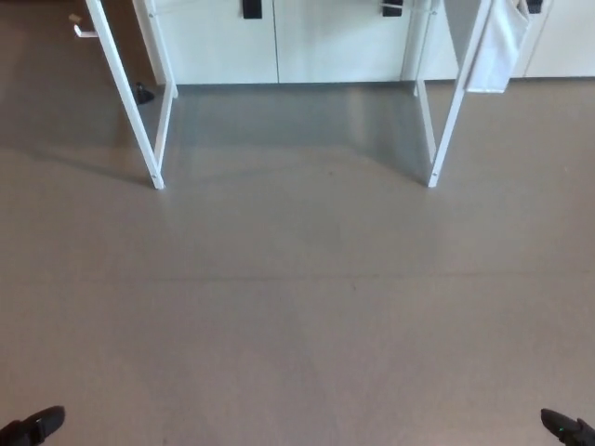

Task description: The robot walks towards a desk on which a shovel is kept on the left hand side and a container is kept on the right hand side. The robot picks up the shovel using its left hand and places it in the container.

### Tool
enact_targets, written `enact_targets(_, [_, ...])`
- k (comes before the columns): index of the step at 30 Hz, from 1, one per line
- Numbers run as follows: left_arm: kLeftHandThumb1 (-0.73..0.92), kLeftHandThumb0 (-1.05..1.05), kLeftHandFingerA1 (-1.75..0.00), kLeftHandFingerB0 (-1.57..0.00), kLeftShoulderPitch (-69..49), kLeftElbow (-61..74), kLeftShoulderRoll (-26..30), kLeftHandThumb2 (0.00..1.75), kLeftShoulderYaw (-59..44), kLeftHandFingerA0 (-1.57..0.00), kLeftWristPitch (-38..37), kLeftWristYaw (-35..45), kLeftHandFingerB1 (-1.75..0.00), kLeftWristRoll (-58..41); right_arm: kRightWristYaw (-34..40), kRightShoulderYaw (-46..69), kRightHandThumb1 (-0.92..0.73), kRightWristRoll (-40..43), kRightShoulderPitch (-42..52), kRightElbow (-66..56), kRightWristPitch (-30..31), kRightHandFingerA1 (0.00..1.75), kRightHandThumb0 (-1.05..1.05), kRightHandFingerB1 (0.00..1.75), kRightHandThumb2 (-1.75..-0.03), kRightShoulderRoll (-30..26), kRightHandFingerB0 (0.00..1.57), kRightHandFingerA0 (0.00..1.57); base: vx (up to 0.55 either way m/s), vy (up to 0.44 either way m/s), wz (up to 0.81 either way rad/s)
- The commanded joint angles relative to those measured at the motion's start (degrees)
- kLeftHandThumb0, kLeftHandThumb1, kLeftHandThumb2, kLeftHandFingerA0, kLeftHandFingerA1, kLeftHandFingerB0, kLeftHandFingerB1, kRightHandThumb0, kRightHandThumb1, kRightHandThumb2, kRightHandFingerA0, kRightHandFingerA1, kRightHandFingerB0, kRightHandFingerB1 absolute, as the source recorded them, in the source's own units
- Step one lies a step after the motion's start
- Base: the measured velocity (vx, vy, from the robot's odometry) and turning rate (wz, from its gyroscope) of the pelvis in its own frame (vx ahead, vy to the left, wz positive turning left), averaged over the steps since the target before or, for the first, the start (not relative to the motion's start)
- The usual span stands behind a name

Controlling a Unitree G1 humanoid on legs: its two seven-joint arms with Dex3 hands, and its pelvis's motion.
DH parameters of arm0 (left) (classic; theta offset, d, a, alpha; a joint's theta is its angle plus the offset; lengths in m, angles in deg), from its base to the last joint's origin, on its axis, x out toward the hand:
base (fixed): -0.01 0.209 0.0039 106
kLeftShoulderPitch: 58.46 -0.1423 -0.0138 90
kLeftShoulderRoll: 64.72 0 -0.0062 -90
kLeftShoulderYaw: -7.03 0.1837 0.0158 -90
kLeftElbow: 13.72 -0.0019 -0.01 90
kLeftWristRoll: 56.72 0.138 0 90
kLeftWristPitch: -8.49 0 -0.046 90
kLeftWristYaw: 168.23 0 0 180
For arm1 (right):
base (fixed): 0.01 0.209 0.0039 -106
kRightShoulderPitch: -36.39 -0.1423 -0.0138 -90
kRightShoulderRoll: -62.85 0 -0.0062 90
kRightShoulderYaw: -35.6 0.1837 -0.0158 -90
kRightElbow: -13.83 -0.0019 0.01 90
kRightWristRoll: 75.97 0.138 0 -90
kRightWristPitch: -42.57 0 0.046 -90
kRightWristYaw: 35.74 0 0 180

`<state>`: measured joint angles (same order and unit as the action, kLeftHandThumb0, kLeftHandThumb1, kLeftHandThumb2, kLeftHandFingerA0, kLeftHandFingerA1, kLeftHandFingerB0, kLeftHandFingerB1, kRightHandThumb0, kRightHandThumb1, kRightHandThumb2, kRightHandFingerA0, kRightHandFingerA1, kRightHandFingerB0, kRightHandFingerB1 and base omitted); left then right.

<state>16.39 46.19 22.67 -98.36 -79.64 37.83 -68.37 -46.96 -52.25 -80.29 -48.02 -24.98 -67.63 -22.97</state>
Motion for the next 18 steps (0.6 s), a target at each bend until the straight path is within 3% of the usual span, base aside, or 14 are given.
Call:
enact_targets(1, [0.6, -0.25, -0.37, -0.23, 0.3, 0.0, 0.7, 0.63, -0.3, -0.24, 0.0, -0.2, -0.32, -0.6, 0.2, 0.2, -0.83, 0.5, -0.3, -0.3, -0.1, 0.61, -0.28, 0.28, -0.73, -0.5, 0.05, 0.17, 0.14, -0.1, -0.05])
enact_targets(7, [0.59, -0.26, -0.37, -0.23, 0.3, 0.2, 1.1, 0.63, -0.2, -0.24, -0.2, -0.4, -0.32, -0.3, 0.1, 0.2, -0.83, 0.5, 0.0, -0.3, -0.4, 0.65, -0.27, 0.31, -0.74, -0.6, 0.05, 0.17, 0.16, -0.02, -0.11])
enact_targets(13, [0.63, -0.22, -0.36, -0.23, -2.9, 2.0, 0.9, 0.63, 0.5, -0.25, 0.2, -0.7, -0.31, 0.1, -0.2, 0.2, -0.84, 0.8, 3.1, 0.1, -1.7, 0.62, -0.25, 0.29, -0.73, -0.5, 0.05, 0.17, 0.15, 0.28, -0.08])
enact_targets(18, [0.63, -0.25, -0.37, -0.22, -6.0, -0.3, 1.5, 0.64, 1.0, -0.24, -3.3, 0.6, -0.32, 0.9, 0.9, -0.7, -0.85, -0.4, 7.5, 0.5, -3.4, 0.58, -0.25, 0.3, -0.71, -0.3, 0.05, 0.19, 0.14, 0.092, 0.05])
